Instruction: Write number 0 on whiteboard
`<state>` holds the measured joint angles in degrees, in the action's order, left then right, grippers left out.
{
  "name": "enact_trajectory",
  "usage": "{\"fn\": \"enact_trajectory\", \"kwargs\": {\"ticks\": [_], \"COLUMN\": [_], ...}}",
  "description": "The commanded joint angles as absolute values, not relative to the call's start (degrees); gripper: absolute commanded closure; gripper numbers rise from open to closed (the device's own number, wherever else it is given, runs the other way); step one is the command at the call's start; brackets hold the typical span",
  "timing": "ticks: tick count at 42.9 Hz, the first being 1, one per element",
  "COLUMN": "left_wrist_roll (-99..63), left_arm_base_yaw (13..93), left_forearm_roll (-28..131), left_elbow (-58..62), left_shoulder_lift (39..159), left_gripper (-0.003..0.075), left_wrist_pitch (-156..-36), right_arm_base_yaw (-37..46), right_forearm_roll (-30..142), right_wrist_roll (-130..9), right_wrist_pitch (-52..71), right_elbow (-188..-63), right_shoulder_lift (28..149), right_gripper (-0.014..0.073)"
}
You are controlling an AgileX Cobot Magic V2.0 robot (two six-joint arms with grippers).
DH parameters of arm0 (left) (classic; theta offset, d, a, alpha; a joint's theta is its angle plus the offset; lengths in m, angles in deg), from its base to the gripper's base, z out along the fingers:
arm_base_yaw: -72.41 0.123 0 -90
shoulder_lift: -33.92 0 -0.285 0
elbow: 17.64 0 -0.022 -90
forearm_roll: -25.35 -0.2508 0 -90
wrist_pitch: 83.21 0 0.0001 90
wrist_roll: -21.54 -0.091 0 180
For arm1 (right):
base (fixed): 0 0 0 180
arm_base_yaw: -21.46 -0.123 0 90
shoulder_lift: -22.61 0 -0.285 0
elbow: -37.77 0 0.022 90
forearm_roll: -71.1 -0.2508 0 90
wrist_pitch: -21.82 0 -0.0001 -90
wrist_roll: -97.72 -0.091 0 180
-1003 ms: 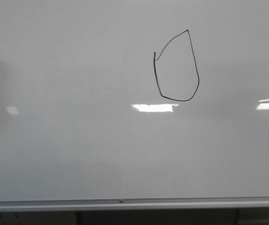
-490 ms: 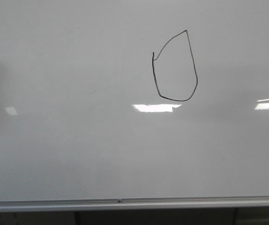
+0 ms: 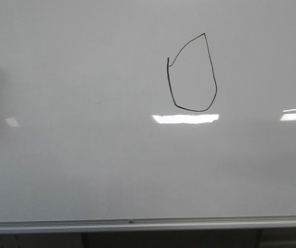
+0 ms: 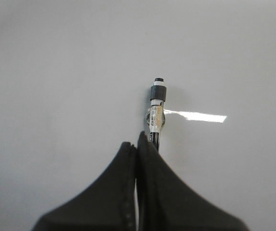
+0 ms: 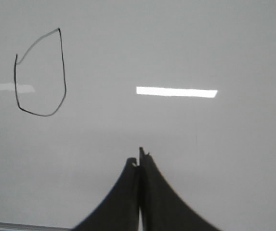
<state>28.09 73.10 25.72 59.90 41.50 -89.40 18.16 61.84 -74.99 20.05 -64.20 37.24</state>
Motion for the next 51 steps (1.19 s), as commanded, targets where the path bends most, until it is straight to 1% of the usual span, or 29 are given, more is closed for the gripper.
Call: {"fn": "enact_trajectory", "kwargs": {"ticks": [1, 10, 16, 51], "left_wrist_roll": [28.7, 28.7, 28.7, 28.7], "left_arm_base_yaw": [72.8, 72.8, 72.8, 72.8], "left_forearm_roll": [26.2, 26.2, 26.2, 26.2], "left_elbow": [61.2, 61.2, 61.2, 61.2], "left_shoulder_lift": [40.3, 40.3, 40.5, 40.5], "left_gripper": [0.074, 0.074, 0.074, 0.074], "left_wrist_pitch": [-84.5, -84.5, -84.5, -84.5], "right_arm_base_yaw": [20.0, 22.0, 22.1, 22.1], "right_forearm_roll": [64.0, 64.9, 65.0, 65.0], "right_wrist_roll": [-75.9, -75.9, -75.9, -75.9], "right_wrist_pitch": [23.7, 14.2, 11.4, 11.2], "right_elbow": [-63.3, -63.4, -63.4, -63.4], "right_shoulder_lift": [35.3, 29.6, 28.9, 28.9], "right_gripper": [0.0664, 0.0664, 0.0664, 0.0664]}}
